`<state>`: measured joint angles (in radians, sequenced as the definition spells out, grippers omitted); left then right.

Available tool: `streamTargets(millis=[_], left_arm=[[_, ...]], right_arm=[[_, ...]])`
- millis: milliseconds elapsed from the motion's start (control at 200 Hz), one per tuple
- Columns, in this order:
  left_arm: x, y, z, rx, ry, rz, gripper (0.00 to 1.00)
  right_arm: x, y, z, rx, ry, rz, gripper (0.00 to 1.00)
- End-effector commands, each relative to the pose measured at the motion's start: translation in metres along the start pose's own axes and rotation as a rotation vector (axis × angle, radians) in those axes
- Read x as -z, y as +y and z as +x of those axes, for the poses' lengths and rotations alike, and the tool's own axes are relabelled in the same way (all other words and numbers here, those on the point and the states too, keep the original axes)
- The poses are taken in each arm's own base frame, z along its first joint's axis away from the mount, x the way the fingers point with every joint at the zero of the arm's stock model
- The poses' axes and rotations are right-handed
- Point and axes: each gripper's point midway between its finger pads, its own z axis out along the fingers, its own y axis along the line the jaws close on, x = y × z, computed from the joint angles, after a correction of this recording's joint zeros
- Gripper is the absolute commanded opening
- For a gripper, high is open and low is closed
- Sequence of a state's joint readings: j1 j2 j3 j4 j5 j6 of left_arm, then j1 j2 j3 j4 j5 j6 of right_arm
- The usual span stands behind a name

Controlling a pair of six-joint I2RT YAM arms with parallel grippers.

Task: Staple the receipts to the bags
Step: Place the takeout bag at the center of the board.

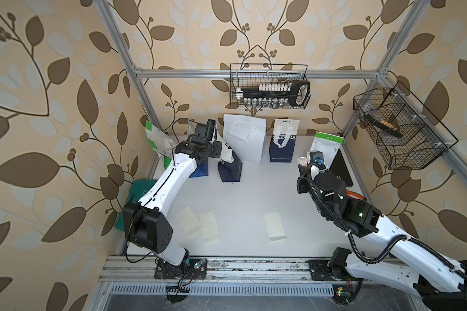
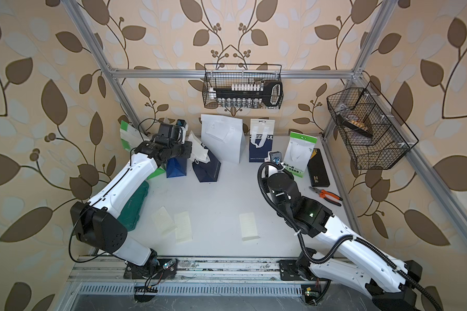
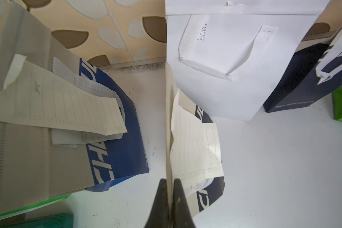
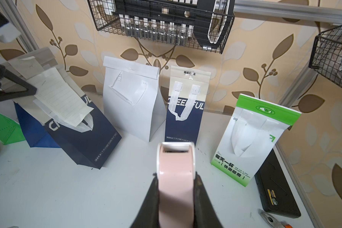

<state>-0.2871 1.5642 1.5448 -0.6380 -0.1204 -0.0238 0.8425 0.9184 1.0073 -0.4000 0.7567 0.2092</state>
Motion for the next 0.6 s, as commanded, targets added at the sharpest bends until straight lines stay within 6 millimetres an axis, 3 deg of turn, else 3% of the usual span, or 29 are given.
streamTargets(millis=[0,170,535,595], left_arm=[[0.013,0.015,-0.017,-0.031,-0.025,-0.081,0.0],[0.017,0.022,-0.021,-0.05,-0.021,-0.122,0.0],[-0.004,0.032,-0.008,-0.034,0.047,-0.159,0.0],[-0.005,0.031,-0.008,-0.023,0.047,-0.145,0.2]], right_arm=[[0.0,-0.005,0.009,-0.007,0.027,0.001,0.0],[-0.002,-0.007,0.012,-0.015,0.035,0.001,0.0],[-0.002,-0.007,0.013,-0.012,0.046,-0.006,0.0],[-0.002,-0.007,0.013,-0.011,0.046,-0.004,0.0]])
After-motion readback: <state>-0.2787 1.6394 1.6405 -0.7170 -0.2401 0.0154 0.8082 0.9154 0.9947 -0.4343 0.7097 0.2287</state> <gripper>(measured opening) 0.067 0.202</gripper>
